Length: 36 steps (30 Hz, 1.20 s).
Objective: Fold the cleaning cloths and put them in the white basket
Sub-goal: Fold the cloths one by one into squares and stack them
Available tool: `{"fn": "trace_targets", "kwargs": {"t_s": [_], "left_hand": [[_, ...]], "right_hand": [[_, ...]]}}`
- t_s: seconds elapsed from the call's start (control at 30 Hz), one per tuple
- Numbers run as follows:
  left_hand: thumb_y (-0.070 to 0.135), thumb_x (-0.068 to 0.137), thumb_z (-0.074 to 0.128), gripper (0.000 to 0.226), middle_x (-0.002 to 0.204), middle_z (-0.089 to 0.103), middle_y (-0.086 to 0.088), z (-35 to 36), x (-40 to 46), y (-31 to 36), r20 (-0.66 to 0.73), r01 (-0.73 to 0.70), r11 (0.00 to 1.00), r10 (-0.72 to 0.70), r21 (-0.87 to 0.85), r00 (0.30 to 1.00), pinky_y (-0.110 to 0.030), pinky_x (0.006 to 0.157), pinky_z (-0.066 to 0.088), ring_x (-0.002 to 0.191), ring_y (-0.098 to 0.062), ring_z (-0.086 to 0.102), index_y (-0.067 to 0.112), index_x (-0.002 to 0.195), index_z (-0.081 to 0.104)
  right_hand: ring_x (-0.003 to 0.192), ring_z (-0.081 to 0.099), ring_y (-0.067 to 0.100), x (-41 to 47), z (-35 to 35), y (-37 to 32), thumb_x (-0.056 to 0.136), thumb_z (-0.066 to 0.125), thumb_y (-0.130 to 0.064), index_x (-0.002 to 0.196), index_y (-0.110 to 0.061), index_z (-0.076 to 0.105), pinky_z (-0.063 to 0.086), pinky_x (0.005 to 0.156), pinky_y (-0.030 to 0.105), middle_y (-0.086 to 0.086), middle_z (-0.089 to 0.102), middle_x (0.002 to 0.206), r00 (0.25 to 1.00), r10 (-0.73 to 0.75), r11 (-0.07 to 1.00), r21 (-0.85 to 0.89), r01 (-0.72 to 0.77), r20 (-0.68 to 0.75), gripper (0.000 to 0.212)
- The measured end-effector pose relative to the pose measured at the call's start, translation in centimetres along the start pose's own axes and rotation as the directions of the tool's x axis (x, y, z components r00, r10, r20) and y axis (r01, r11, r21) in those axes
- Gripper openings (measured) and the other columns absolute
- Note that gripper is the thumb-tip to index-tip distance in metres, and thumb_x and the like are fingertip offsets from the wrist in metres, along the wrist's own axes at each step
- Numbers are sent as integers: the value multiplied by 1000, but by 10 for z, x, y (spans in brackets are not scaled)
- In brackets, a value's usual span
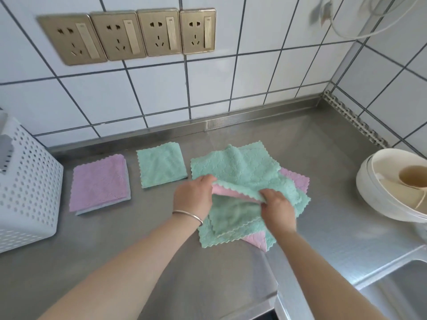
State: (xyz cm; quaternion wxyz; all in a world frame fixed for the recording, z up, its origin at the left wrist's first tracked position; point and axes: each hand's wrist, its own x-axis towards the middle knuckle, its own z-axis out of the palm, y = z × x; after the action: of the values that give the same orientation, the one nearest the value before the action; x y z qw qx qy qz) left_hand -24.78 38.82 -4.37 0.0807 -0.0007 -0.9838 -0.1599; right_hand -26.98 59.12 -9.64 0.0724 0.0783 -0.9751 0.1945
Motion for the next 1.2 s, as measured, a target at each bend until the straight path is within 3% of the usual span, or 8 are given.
{"fn": "trace_targets", "kwargs": {"t_s": [0.17,0.37,0.53,0.7,0.83,1.03,1.13,1.2], "left_hand": [[17,93,37,35,116,65,-11,-53,31,-1,-107,135,981,-150,-139,983,-37,82,45,104,-31,59,23,123,55],[25,92,43,29,100,69,-19,-123,37,-39,-283,142,929,-246,-342,927,-42,80,49,94,-38,60,12,108,62],[24,91,51,24,101,70,-15,-167,17,-92,-312,205,924,-308,-322,899,-29,74,39,94,-34,60,9,102,66],[22,92,49,25,83,65,-17,-207,-13,-143,-309,261,895,-379,-361,872,-34,74,42,80,-31,57,3,96,66],[16,93,47,20,68,56,-9,-237,-51,-180,-322,212,871,-375,-443,869,-37,73,46,70,-21,52,7,87,64],[24,93,46,19,83,65,5,-238,-140,-198,44,202,609,-265,-767,963,-5,69,49,71,11,61,26,87,65],[46,84,47,22,84,69,17,-208,-183,-220,256,349,725,-242,-594,936,-6,79,45,78,9,59,39,85,68],[61,82,47,34,82,67,3,-180,-206,-234,395,421,759,-234,-497,888,-17,82,43,77,-1,56,31,87,63]], "right_hand": [[76,62,34,40,-66,17,79,55,4,103,-10,67,43,60,33,12,70,85,989,93,993,-56,-99,-112,30],[64,56,4,77,-144,-41,82,62,-7,93,-16,70,43,58,14,0,66,78,971,91,934,358,-6,-222,16],[73,52,19,85,-148,-102,88,55,-18,95,-16,72,37,59,26,4,62,73,989,-37,945,317,82,-146,18],[68,45,23,82,-136,-165,90,48,-19,81,-17,67,35,56,28,5,54,64,997,-80,910,409,70,5,21],[87,54,17,67,-138,-210,93,45,-11,103,-20,69,39,66,24,0,64,87,977,-204,862,485,148,64,28],[108,52,2,33,-133,-211,95,47,-9,119,-24,63,37,85,5,-10,63,115,738,-412,854,509,108,535,33],[104,54,-14,8,-105,-194,93,51,-12,108,-38,65,36,92,12,-28,64,107,569,-379,895,445,25,730,33],[88,56,-19,-11,-79,-181,93,52,-12,97,-41,65,37,82,7,-30,66,95,470,-314,935,356,1,825,32]]}}
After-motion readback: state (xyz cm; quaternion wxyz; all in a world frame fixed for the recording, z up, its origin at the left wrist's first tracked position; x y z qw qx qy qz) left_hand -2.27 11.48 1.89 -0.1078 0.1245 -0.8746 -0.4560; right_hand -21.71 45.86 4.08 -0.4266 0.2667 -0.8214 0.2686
